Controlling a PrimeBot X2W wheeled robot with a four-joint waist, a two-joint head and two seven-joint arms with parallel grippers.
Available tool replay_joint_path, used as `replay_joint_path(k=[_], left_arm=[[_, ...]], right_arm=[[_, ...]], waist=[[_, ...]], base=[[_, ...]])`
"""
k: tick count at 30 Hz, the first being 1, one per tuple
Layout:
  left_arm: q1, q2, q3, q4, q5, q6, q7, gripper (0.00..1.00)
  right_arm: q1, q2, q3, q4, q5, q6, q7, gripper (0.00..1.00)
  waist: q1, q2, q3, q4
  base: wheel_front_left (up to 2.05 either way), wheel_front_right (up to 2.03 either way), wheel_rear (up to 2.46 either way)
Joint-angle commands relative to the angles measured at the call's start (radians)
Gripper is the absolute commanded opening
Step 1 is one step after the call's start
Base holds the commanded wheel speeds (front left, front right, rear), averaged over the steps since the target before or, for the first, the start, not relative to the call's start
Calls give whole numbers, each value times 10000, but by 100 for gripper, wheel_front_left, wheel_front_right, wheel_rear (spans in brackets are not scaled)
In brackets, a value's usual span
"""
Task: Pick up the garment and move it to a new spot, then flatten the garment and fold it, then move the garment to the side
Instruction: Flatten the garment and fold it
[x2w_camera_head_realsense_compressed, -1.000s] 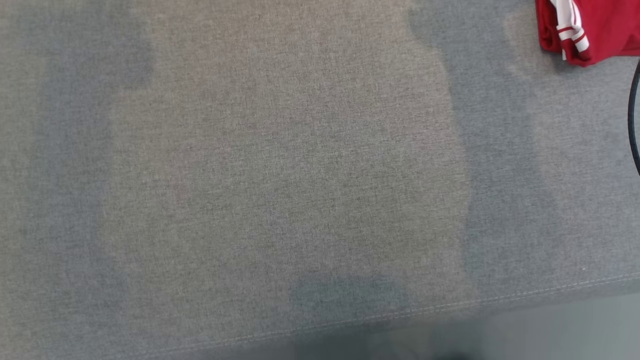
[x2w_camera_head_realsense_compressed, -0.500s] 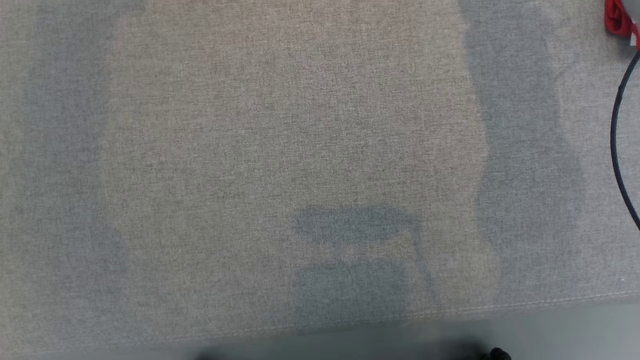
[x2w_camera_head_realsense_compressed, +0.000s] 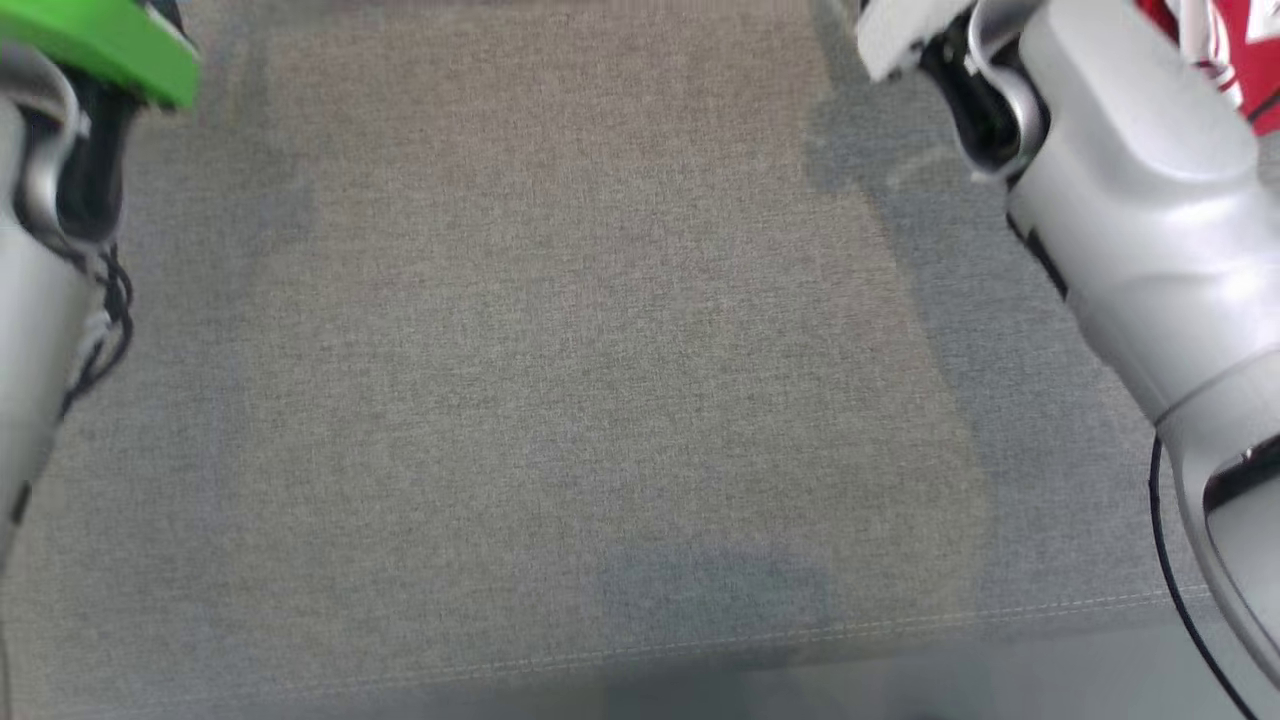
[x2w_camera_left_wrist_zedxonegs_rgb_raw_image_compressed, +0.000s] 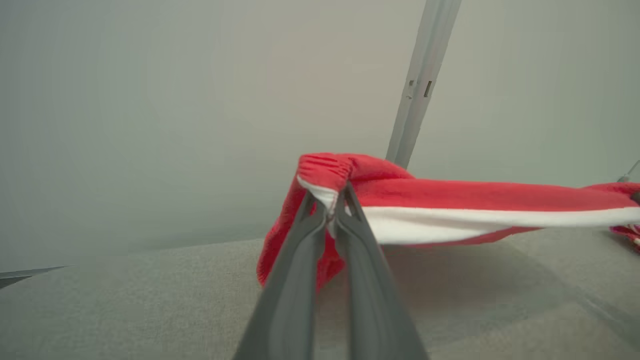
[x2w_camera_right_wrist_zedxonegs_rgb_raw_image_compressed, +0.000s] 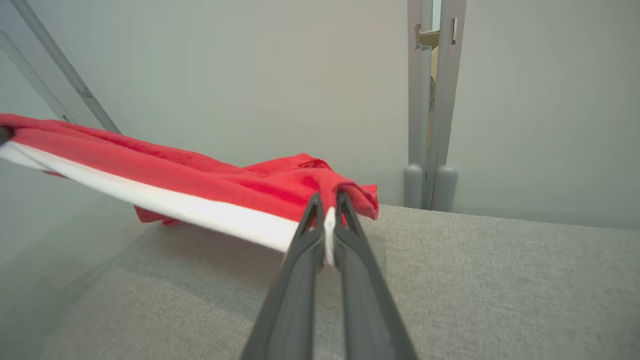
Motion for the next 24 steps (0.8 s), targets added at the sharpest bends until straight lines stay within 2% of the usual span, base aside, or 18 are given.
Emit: replay_joint_path(k=[1,5,8,14,19,24], left_arm=[[1086,107,379,-463,590,194,-47,0],[3235,-93,1504,-1400,1144,473,-47,0],[4680,-362,2326,-2052,1420,528,-49,0],[7091,-1007,3340,-2962,2017,451,-49,0],[8784,-1420,3933,-3526,2534,528,-49,0],[10392,-1792,4605,-4070,2889,566,-50,0]], right_arm=[[869,-229,224,-335,373,-18,-89,0],[2307,-529,640,-999,778,-20,-186,0],[3258,-744,844,-1447,908,-20,-218,0],[5110,-1206,860,-2344,952,-20,-252,0],[6694,-1544,263,-3174,814,-23,-261,0],[8132,-1602,-400,-3978,325,-31,-264,0]], waist=[[-1,0,-963,-283],[-1,0,-1662,-395],[-1,0,-2140,-409],[-1,0,-3049,-282],[-1,0,-3654,-309],[-1,0,-3977,-459]], base=[[0,0,0],[0,0,0],[0,0,0],[0,0,0],[0,0,0],[0,0,0]])
